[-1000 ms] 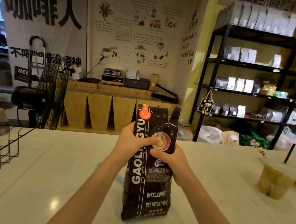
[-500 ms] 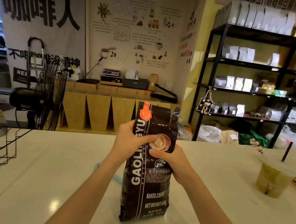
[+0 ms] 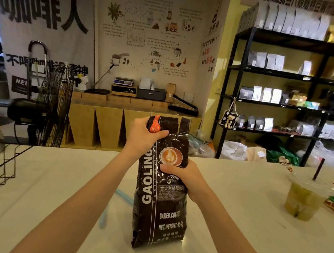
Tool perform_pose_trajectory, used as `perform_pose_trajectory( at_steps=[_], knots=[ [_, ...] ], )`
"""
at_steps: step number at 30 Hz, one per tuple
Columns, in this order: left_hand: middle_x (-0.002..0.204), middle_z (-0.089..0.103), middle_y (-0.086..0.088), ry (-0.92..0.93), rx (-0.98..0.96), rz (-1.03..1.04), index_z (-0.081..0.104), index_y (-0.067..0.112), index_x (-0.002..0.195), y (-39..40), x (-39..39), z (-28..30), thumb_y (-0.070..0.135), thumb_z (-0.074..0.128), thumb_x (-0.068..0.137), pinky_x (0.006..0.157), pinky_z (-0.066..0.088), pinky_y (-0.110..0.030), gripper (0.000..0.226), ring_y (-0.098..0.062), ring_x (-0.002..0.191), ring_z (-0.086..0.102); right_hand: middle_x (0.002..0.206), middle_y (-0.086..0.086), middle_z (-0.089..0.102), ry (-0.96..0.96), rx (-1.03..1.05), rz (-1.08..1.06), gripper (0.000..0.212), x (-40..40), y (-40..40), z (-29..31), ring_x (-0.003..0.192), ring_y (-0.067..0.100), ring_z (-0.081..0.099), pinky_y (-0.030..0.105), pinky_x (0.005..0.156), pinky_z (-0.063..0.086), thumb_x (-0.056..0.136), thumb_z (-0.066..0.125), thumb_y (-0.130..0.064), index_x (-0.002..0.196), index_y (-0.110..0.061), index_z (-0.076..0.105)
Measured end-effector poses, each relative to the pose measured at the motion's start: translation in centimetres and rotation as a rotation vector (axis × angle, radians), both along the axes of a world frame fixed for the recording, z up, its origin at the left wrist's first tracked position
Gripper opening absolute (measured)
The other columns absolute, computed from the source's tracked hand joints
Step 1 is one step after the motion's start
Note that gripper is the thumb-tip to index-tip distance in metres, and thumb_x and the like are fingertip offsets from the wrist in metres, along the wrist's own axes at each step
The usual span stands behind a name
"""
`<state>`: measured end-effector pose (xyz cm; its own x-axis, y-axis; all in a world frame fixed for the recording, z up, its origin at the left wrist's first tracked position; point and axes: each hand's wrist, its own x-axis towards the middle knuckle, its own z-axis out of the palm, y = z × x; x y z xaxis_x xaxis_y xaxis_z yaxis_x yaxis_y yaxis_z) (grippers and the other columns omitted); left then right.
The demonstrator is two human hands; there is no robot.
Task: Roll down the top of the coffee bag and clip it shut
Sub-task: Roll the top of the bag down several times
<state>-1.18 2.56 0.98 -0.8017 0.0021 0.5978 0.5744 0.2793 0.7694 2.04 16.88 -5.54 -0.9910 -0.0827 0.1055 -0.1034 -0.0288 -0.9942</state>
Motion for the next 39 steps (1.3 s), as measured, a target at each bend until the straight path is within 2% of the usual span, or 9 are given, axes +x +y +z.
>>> perform_pose_trajectory(
  at_steps=[3, 7, 10, 13, 17, 22, 26, 34, 39],
  knots=[
    [0.084, 0.066, 0.001, 0.208, -0.143, 0.106, 0.067, 0.005, 0.099, 0.4, 0.2, -0.6, 0.011, 0.071, 0.073, 0.069, 0.045, -0.010, 0.027, -0.014, 0.078, 0.062, 0.099, 0.009, 0.073, -0.014, -0.004, -0.014, 0.050, -0.1, 0.1, -0.3, 0.087, 0.024, 0.071, 0.033, 0.073, 0.056, 0.060, 0.083, -0.013, 0.106, -0.012, 0.063],
    [0.077, 0.070, -0.013, 0.401, -0.373, 0.136, 0.063, -0.001, 0.101, 0.3, -0.1, -1.5, 0.015, 0.066, 0.079, 0.064, 0.045, -0.013, 0.028, -0.019, 0.065, 0.064, 0.099, 0.008, 0.073, -0.028, 0.012, -0.030, 0.051, -0.2, 0.3, -0.2, 0.088, 0.024, 0.071, 0.035, 0.077, 0.056, 0.060, 0.083, -0.015, 0.106, -0.013, 0.063],
    [0.055, 0.055, 0.005, 0.333, -0.275, 0.162, 0.059, 0.015, 0.069, -0.1, -0.4, -1.0, 0.027, 0.062, 0.082, 0.048, 0.039, -0.012, 0.017, -0.003, 0.046, 0.048, 0.100, 0.008, 0.073, -0.036, 0.023, -0.027, 0.055, -0.2, 0.1, -0.1, 0.089, 0.023, 0.070, 0.036, 0.079, 0.056, 0.058, 0.084, -0.016, 0.108, -0.013, 0.062],
    [0.043, 0.041, 0.010, 0.322, -0.234, 0.229, 0.040, 0.028, 0.049, -0.3, -1.0, -0.9, 0.030, 0.055, 0.086, 0.046, 0.035, -0.013, 0.040, -0.005, 0.039, 0.039, 0.099, 0.007, 0.073, -0.037, 0.025, -0.028, 0.054, -0.1, -0.1, -0.2, 0.088, 0.022, 0.071, 0.035, 0.077, 0.056, 0.058, 0.084, -0.016, 0.107, -0.014, 0.062],
    [0.056, 0.059, -0.003, 0.255, -0.128, 0.244, 0.066, 0.001, 0.068, -0.1, -1.7, -1.1, 0.030, 0.050, 0.089, 0.050, 0.038, -0.012, 0.038, -0.008, 0.048, 0.051, 0.099, 0.006, 0.074, -0.008, 0.037, -0.046, 0.059, -0.1, -0.2, -0.3, 0.088, 0.021, 0.071, 0.036, 0.080, 0.056, 0.052, 0.086, -0.023, 0.106, -0.015, 0.064],
    [0.052, 0.052, 0.008, 0.200, -0.121, 0.178, 0.062, 0.008, 0.066, -0.1, -2.3, -0.9, 0.029, 0.050, 0.089, 0.052, 0.038, -0.009, 0.034, -0.004, 0.050, 0.048, 0.099, 0.006, 0.074, -0.010, 0.031, -0.050, 0.064, -0.3, -0.2, -0.5, 0.088, 0.021, 0.071, 0.040, 0.083, 0.056, 0.046, 0.086, -0.028, 0.105, -0.016, 0.064],
    [0.085, 0.062, 0.001, 0.178, -0.217, 0.106, 0.063, 0.009, 0.095, -1.0, -2.7, 1.3, 0.029, 0.056, 0.086, 0.072, 0.046, -0.025, 0.023, -0.012, 0.079, 0.058, 0.098, 0.005, 0.074, -0.003, 0.034, -0.035, 0.058, -0.2, -0.1, -0.4, 0.086, 0.019, 0.071, 0.034, 0.077, 0.056, 0.053, 0.086, -0.020, 0.106, -0.014, 0.063],
    [0.076, 0.061, -0.005, 0.468, -1.029, 0.361, 0.055, 0.012, 0.092, 3.4, -3.2, 4.3, 0.060, 0.030, 0.086, 0.061, 0.048, -0.033, 0.054, -0.019, 0.067, 0.057, 0.096, 0.006, 0.074, 0.039, 0.021, -0.052, 0.053, 0.2, -0.8, -0.4, 0.084, 0.019, 0.071, 0.033, 0.074, 0.057, 0.056, 0.086, -0.018, 0.104, -0.014, 0.063],
    [0.084, 0.067, -0.008, 0.490, -1.118, 0.383, 0.060, 0.013, 0.107, 4.8, -3.7, 3.6, 0.058, 0.033, 0.087, 0.056, 0.042, -0.030, 0.056, -0.021, 0.069, 0.058, 0.096, 0.004, 0.073, 0.061, 0.016, -0.072, 0.049, 0.6, -0.6, -0.4, 0.083, 0.017, 0.071, 0.027, 0.069, 0.056, 0.060, 0.084, -0.017, 0.104, -0.015, 0.063]
  ],
)
